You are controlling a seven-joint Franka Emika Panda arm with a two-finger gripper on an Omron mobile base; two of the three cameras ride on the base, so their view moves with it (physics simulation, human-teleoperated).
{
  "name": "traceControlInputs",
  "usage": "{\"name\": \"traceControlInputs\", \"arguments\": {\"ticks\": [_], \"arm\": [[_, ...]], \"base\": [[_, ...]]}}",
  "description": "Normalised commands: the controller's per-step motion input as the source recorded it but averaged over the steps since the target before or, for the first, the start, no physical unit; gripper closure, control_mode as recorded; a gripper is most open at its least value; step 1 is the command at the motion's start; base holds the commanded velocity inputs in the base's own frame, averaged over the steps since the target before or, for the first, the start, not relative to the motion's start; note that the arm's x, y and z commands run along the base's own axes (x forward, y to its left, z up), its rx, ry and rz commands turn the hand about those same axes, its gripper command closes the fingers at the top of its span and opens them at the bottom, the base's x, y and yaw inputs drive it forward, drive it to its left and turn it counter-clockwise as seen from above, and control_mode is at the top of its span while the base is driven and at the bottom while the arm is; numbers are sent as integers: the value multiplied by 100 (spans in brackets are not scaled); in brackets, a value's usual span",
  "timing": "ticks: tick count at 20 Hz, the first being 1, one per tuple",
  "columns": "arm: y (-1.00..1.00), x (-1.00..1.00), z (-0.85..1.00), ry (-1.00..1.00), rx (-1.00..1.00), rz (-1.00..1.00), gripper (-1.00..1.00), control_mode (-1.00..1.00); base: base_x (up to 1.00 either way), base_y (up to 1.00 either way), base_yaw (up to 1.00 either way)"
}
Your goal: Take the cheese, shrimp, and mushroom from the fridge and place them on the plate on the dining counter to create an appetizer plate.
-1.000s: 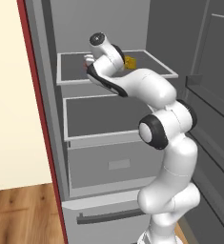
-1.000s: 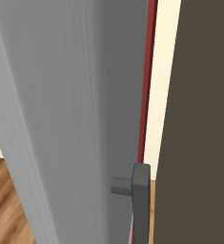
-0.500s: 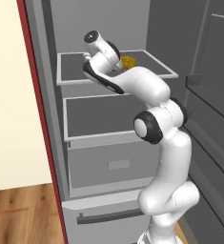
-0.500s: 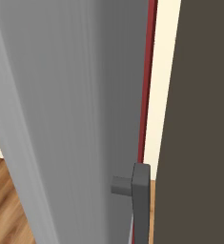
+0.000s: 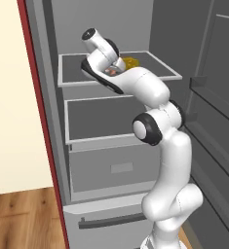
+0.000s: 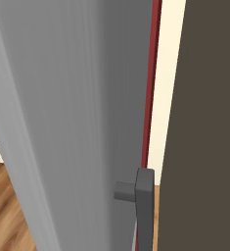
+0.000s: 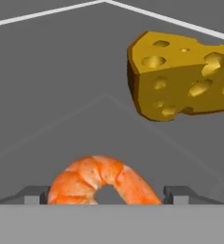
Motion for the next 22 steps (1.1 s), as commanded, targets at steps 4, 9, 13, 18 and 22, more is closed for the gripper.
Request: {"name": "traceControlInputs", "arguments": {"ticks": [4,9,13,18,22], "arm": [[4,-7,-27,0,0,-10,100,-100],[0,-2,-23,-2,0,-6,100,-100],[-3,-34,-11,-9,0,-8,100,-100],[0,-93,-22,-18,0,-8,100,-100],[-11,-73,-25,-12,0,-7,100,-100]], "base": [[0,0,0],[0,0,0],[0,0,0],[0,0,0],[0,0,0]]}}
